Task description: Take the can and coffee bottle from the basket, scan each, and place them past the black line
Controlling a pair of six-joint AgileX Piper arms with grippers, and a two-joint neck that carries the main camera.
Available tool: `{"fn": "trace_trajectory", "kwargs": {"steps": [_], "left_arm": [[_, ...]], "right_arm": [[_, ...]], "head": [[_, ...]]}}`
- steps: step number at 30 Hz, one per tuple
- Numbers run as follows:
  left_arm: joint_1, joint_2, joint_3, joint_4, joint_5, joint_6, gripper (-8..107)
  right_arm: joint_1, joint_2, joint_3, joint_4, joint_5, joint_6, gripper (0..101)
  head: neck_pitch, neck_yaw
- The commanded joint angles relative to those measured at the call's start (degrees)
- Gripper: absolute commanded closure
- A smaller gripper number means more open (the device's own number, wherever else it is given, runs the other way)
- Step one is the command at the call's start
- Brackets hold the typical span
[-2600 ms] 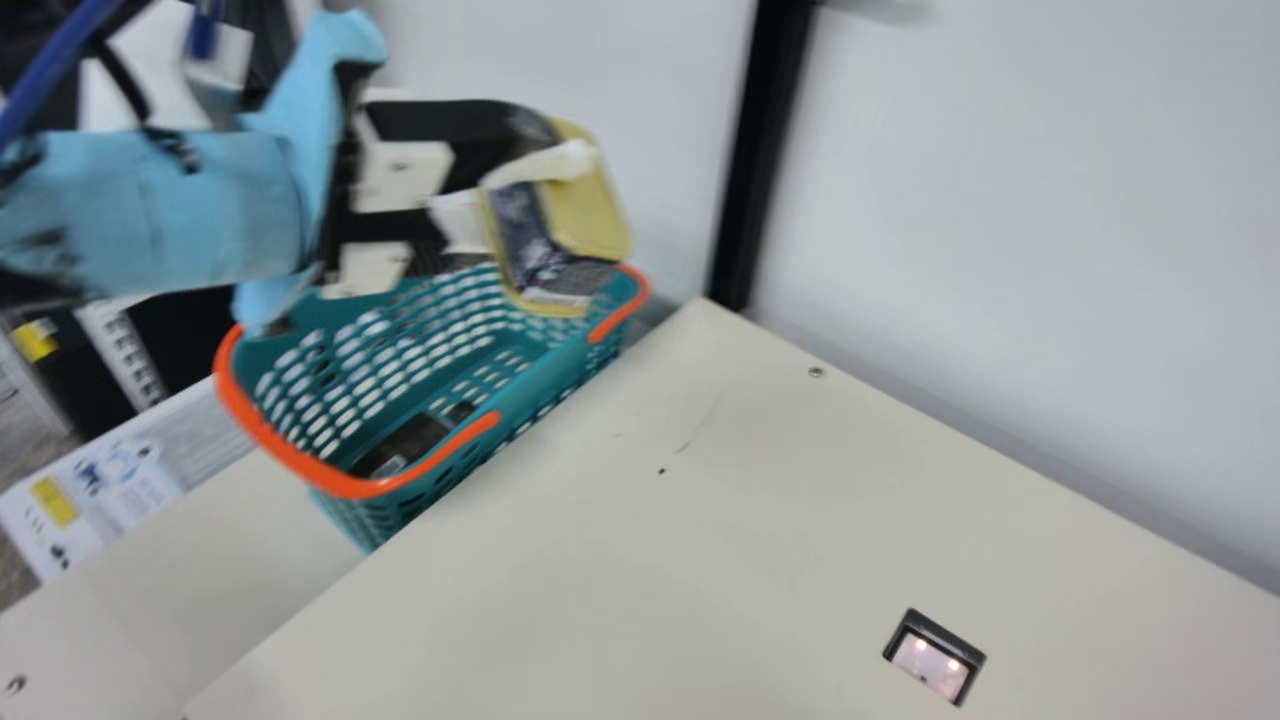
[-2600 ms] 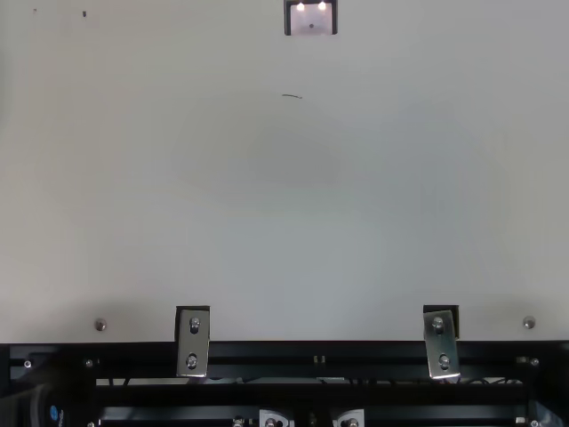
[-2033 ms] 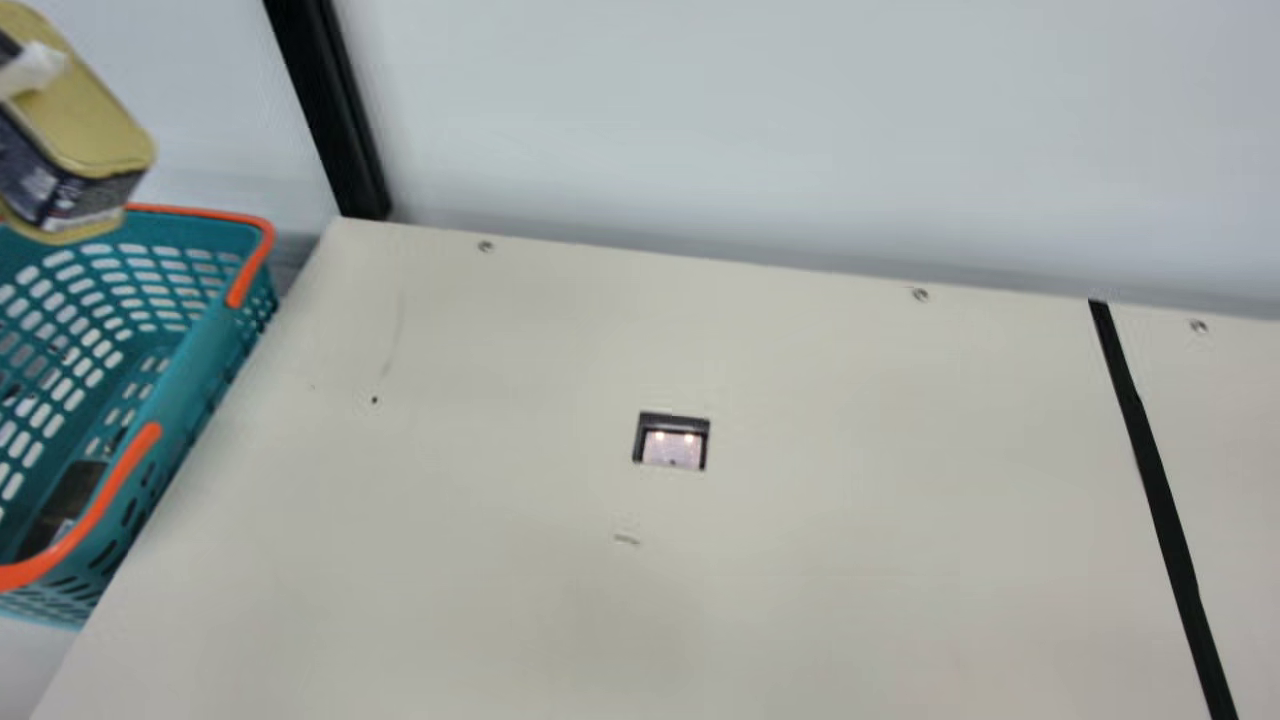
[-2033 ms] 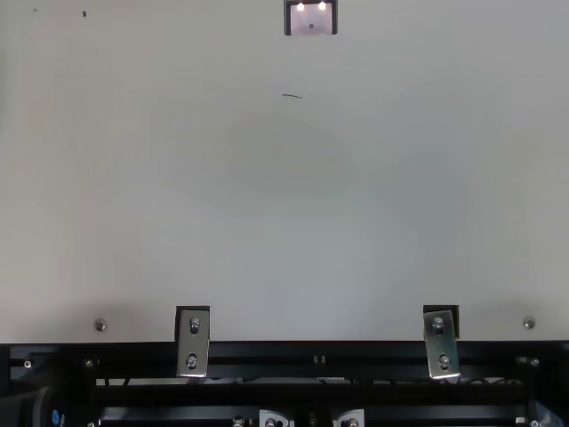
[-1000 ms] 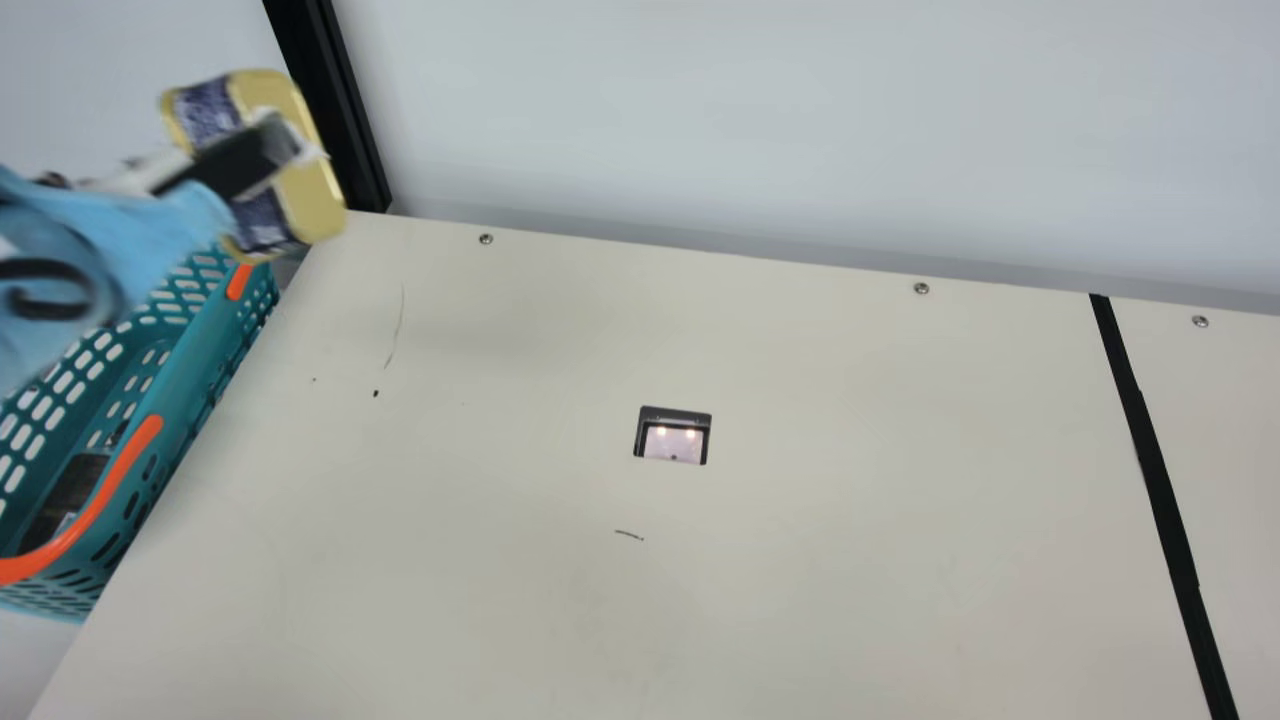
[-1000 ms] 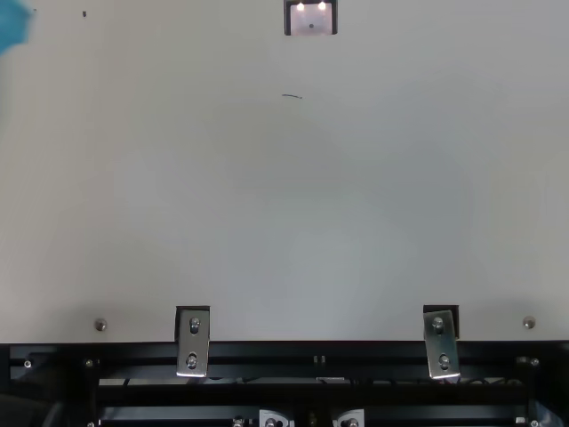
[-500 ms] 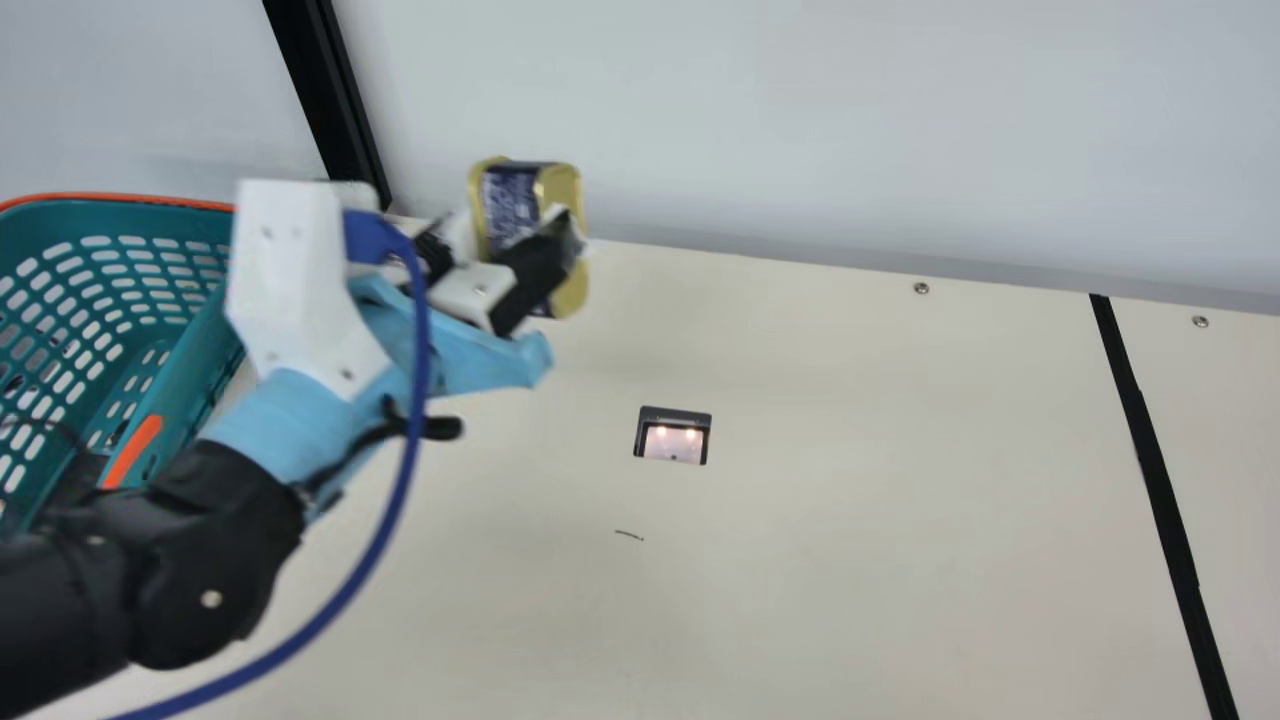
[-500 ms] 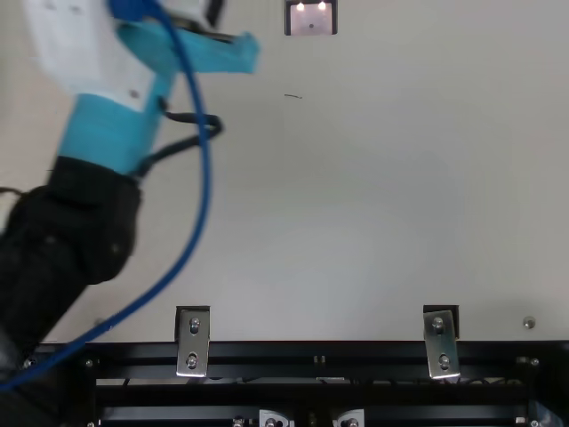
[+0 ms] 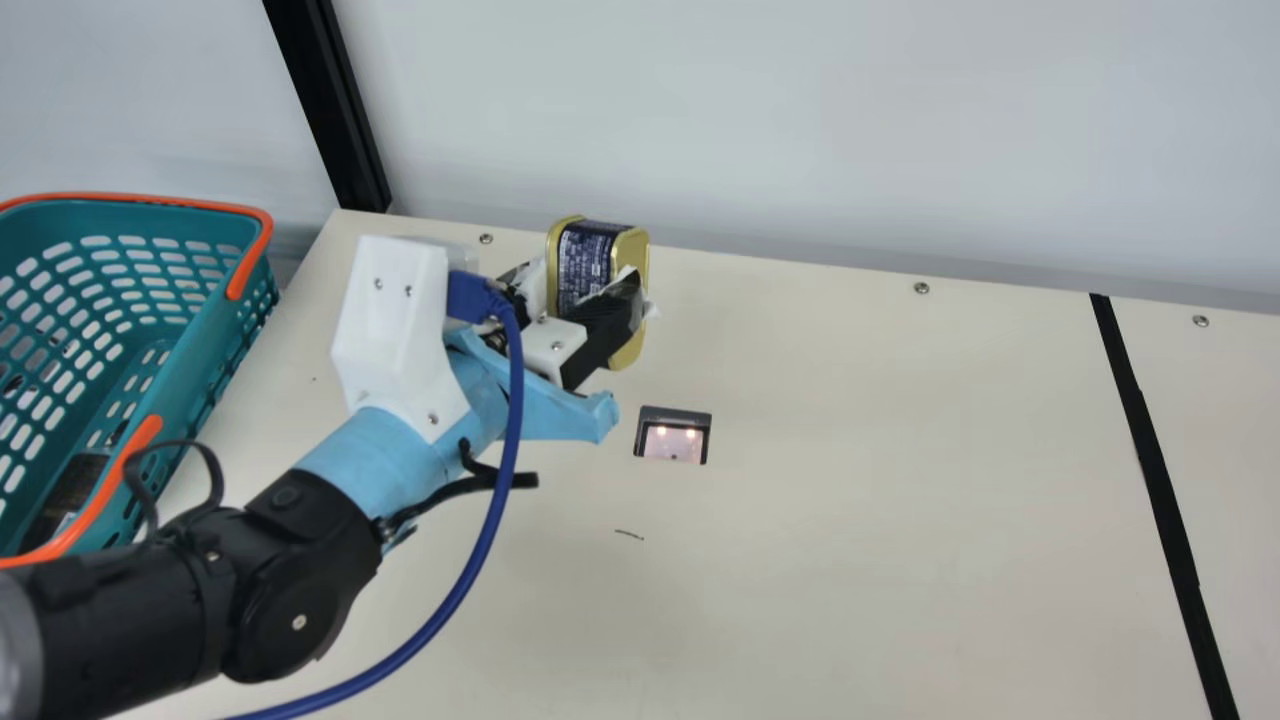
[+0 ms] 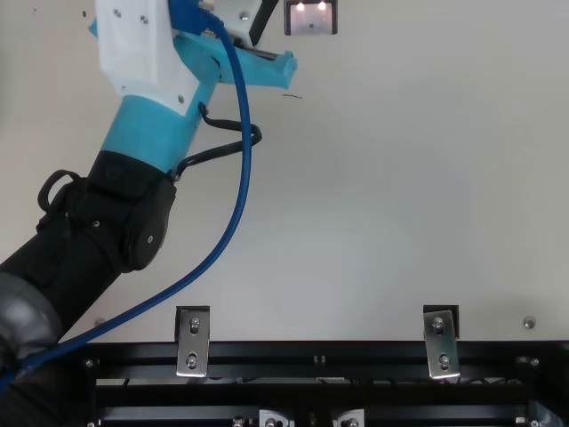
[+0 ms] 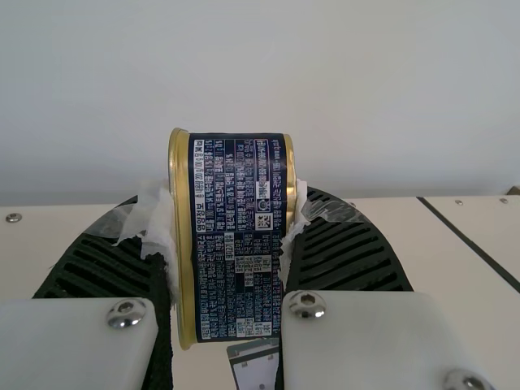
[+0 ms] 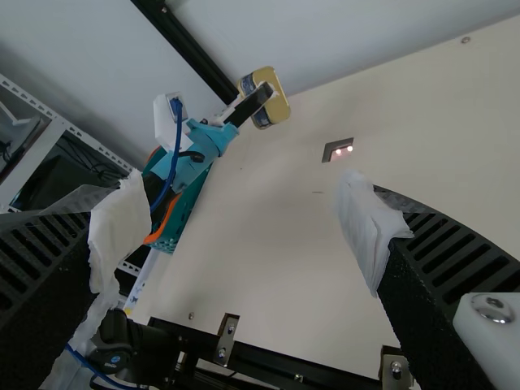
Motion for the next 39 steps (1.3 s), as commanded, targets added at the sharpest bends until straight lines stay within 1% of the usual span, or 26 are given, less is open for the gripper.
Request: {"fn": "trace_trajectory", "kwargs": {"steps": [1, 7, 15, 39], "left_arm": [[0.0, 0.3, 0.0, 0.0, 0.0, 0.0, 89], [-0.4, 1.8, -0.4, -0.2, -1.3, -0.5, 89], [-1.3, 5.4, -2.5, 0.3, -2.7, -1.7, 89], [-1.7, 16.5, -10.7, 4.2, -2.4, -5.7, 89]], "right_arm": [[0.0, 0.0, 0.0, 0.0, 0.0, 0.0, 0], [0.0, 0.0, 0.0, 0.0, 0.0, 0.0, 0], [0.0, 0.0, 0.0, 0.0, 0.0, 0.0, 0], [0.0, 0.0, 0.0, 0.0, 0.0, 0.0, 0]], "head": [[-0.8, -0.7], [-0.8, -0.7], [-0.8, -0.7], [-0.8, -0.7]]}}
